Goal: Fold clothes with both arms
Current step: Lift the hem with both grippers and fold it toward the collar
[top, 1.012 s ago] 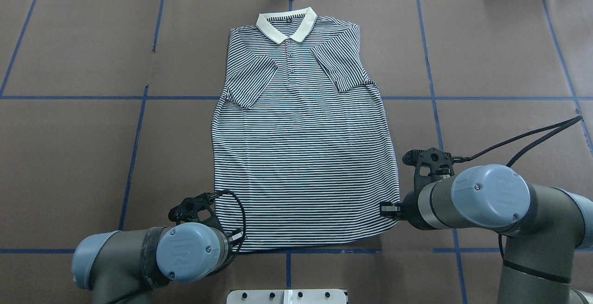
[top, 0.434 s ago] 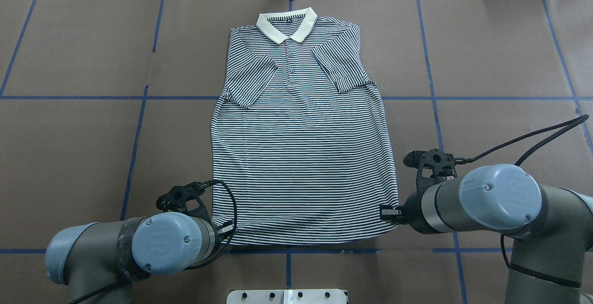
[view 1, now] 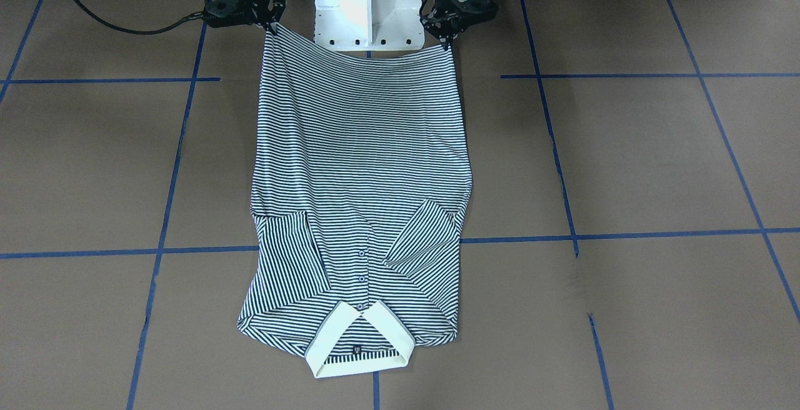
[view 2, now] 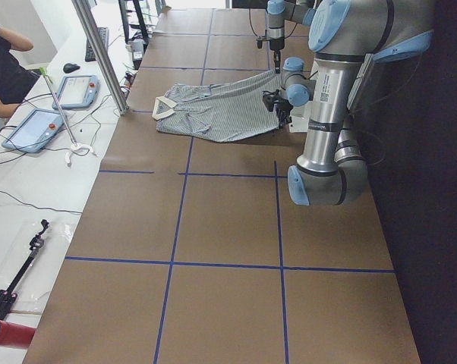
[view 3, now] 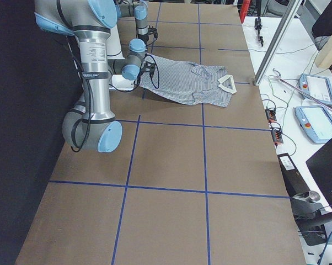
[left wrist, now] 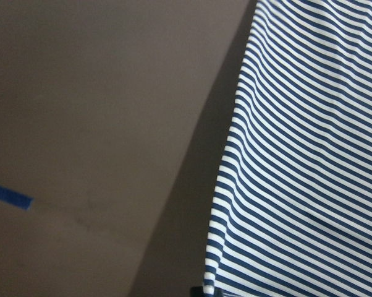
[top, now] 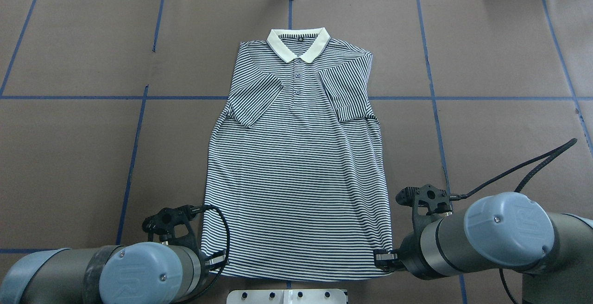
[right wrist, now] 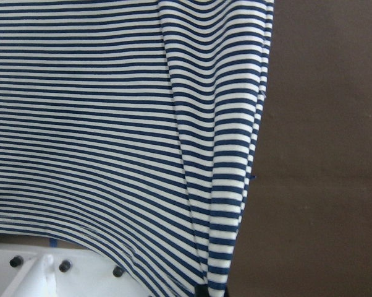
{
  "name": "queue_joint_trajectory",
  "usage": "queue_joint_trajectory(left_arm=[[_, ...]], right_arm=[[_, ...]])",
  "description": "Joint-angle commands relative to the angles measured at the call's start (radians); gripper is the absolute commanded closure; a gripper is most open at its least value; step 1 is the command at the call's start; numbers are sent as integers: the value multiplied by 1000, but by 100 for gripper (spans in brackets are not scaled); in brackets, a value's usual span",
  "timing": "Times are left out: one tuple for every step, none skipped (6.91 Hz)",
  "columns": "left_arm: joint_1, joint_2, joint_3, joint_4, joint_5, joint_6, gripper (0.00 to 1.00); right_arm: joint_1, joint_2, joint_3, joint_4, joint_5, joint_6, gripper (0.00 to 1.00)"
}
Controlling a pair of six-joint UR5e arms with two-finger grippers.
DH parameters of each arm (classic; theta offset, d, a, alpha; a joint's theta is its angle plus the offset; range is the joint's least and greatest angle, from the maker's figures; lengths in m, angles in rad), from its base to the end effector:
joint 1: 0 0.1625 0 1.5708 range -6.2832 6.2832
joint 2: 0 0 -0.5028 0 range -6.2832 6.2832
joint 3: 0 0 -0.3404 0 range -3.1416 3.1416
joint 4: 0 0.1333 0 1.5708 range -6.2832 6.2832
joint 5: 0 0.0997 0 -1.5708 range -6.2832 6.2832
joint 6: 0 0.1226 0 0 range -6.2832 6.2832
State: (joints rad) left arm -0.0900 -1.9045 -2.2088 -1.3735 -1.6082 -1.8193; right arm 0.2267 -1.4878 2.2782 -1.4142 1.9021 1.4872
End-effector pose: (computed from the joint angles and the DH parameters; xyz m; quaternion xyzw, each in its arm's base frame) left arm 0.4999 -0.1744 0.3743 -0.0471 0.3750 -0.1490 0.9138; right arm -0.4014 -0.1885 0.4085 -0.0755 -0.4670 -0.0122 0.8809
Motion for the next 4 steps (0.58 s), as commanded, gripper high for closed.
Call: queue_joint_trajectory(left_arm=[[70,44,-107,70,1,0,100],[88,57,-126,70,1,-1,100],[90,48,-129,67,-4,-2,100],[78,24,-126,67,-7,3,100]], right_arm=[[-24,-55,50,1,3,2,100],[-23,-64,50,1,3,-4,100],[-15,-65,44,3,3,-10,100],[8,-51,32,6,2,-13,100]])
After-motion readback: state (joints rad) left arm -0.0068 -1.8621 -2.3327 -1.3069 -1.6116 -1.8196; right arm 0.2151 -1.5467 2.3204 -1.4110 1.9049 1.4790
